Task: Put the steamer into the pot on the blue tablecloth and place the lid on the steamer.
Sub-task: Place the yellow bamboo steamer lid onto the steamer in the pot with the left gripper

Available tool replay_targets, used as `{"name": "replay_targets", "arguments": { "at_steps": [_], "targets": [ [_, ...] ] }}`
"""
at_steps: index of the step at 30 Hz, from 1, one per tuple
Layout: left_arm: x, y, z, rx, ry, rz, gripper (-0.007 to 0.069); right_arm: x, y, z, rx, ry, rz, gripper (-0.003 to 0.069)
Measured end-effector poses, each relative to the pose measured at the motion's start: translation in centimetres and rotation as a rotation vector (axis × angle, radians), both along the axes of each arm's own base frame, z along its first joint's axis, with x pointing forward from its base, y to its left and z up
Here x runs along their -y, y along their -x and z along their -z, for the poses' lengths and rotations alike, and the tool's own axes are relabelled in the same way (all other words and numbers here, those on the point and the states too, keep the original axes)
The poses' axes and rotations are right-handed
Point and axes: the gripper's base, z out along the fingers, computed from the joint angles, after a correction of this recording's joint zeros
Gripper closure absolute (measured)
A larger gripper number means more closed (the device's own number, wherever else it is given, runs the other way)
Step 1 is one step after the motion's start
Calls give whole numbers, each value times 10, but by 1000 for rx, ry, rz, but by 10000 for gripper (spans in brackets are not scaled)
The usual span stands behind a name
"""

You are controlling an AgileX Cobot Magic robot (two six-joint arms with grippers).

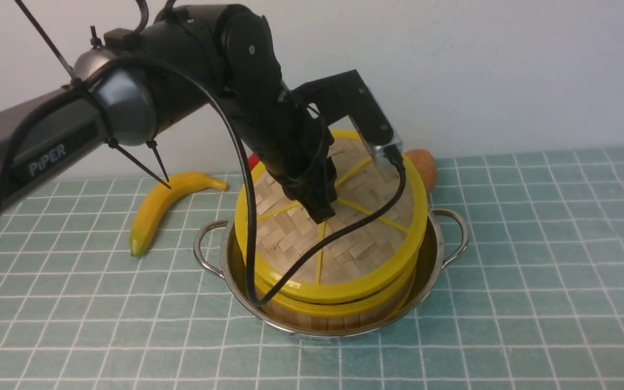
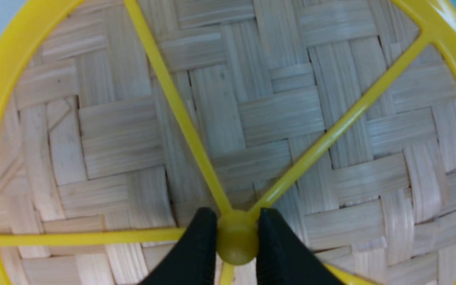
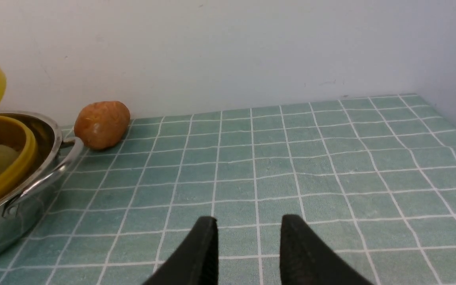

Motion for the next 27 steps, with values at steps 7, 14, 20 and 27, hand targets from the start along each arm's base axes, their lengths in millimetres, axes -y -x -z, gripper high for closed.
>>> {"name": "replay_targets", "arguments": {
  "at_steps": [7,14,20,27],
  "targets": [
    [1,-2,9,-27,-17,1,505,0,0,0,0,0,0,417],
    [5,-11,21,-3,-11,4,505,0,0,0,0,0,0,417],
    [5,-11,22,-3,-15,14,505,0,0,0,0,0,0,417],
    [5,-10,23,-8,-18,15,505,0,0,0,0,0,0,417]
  ]
}}
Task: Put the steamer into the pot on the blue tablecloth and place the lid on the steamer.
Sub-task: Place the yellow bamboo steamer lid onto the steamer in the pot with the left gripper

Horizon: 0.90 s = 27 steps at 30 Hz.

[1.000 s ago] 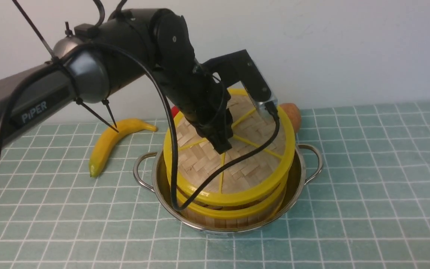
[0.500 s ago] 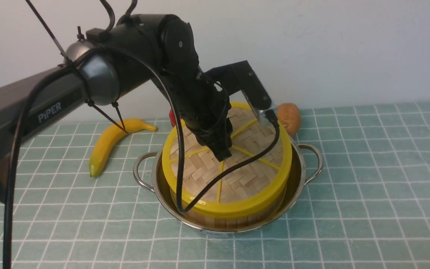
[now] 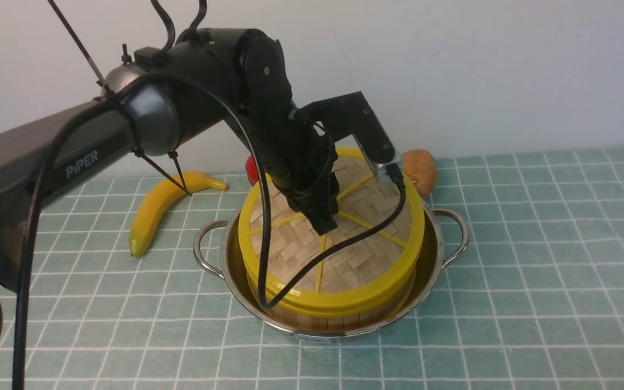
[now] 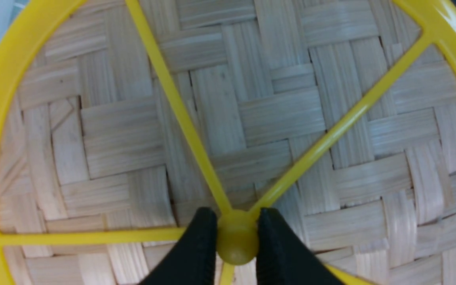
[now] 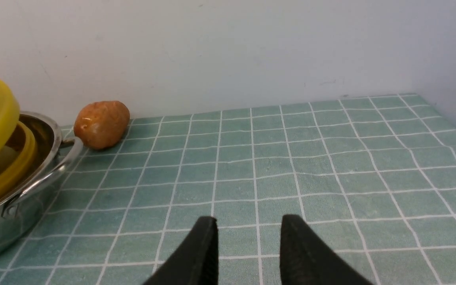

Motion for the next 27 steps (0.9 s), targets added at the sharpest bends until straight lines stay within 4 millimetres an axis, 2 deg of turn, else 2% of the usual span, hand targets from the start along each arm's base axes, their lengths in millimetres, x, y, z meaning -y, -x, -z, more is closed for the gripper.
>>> {"name": "replay_targets", "arguments": {
  "at_steps": [5,13,27],
  "targets": [
    [0,-1,0,6,2,-1,505,0,0,0,0,0,0,417],
    [2,-4,12,-18,-12,0,505,0,0,0,0,0,0,417],
    [2,-6,11,5,-5,3,505,0,0,0,0,0,0,417]
  ]
}}
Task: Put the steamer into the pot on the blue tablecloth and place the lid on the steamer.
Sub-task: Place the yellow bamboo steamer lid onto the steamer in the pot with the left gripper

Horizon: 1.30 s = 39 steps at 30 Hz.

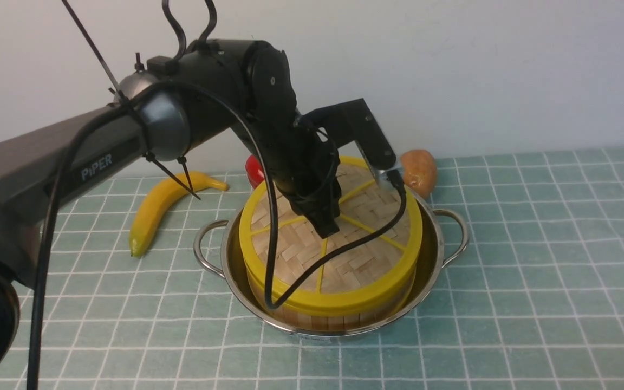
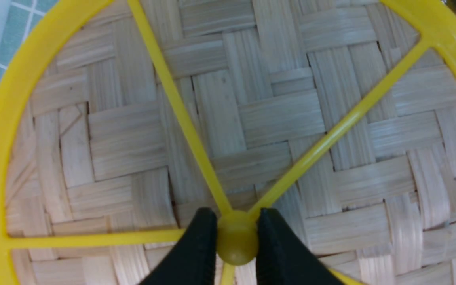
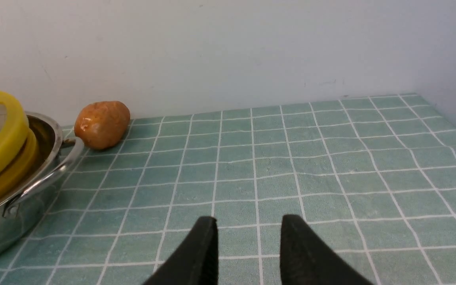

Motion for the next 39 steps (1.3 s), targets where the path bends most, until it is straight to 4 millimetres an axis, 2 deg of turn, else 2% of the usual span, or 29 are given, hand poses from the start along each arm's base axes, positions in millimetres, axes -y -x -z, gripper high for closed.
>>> {"name": "replay_targets", "arguments": {
  "at_steps": [10,21,24,27,30,32,33,34,36,37,38,39],
  "targets": [
    [3,-6,13,2,-3,2,505,0,0,0,0,0,0,416],
    [4,-10,17,11,8,-14,495,0,0,0,1,0,0,416],
    [4,-10,11,27,18,-18,431,0,0,0,1,0,0,416],
    [2,-7,3,37,30,-30,302,0,0,0,1,0,0,416],
    [0,-4,-9,50,37,-41,216,0,0,0,1,0,0,416],
    [-6,4,-36,105,57,-64,136,0,0,0,1,0,0,416],
    [-6,5,-38,109,61,-66,132,0,0,0,1,0,0,416],
    [-11,12,-60,160,79,-84,103,0,0,0,1,0,0,416],
    [-19,22,-88,226,115,-123,88,0,0,0,1,0,0,416],
    [-26,29,-109,276,148,-150,85,0,0,0,1,0,0,416],
    [-28,32,-116,294,169,-170,83,0,0,0,1,0,0,416],
    [-34,39,-133,329,213,-208,80,0,0,0,1,0,0,416]
  ]
}}
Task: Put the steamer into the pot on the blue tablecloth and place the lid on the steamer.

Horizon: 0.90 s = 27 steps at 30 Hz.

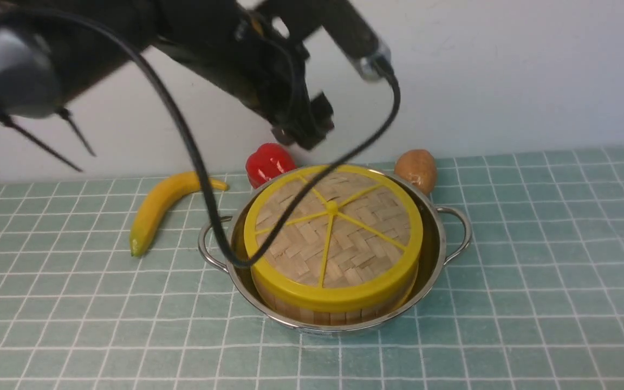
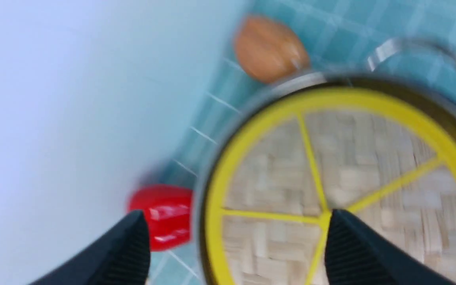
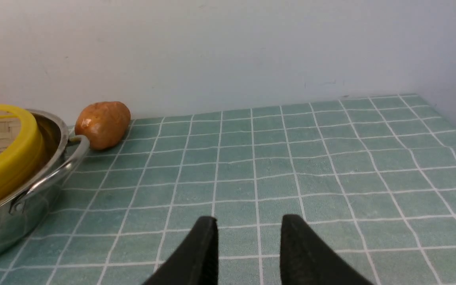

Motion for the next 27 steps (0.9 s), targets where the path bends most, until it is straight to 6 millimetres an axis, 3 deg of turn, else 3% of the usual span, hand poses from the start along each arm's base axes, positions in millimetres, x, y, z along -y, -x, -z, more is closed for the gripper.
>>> {"name": "replay_targets", "arguments": {
  "at_steps": [4,11,19,26,27],
  "targets": [
    [-23,37,-59,84,214,-134,80,0,0,0,0,0,0,416],
    [-40,71,-98,155,351,-171,80,0,0,0,1,0,0,416],
    [-45,79,-107,186,379,-175,80,0,0,0,2,0,-1,416],
    [-55,87,-97,117,360,-225,80,0,0,0,3,0,-1,416],
    [-62,94,-88,93,355,-247,80,0,0,0,3,0,-1,416]
  ]
}}
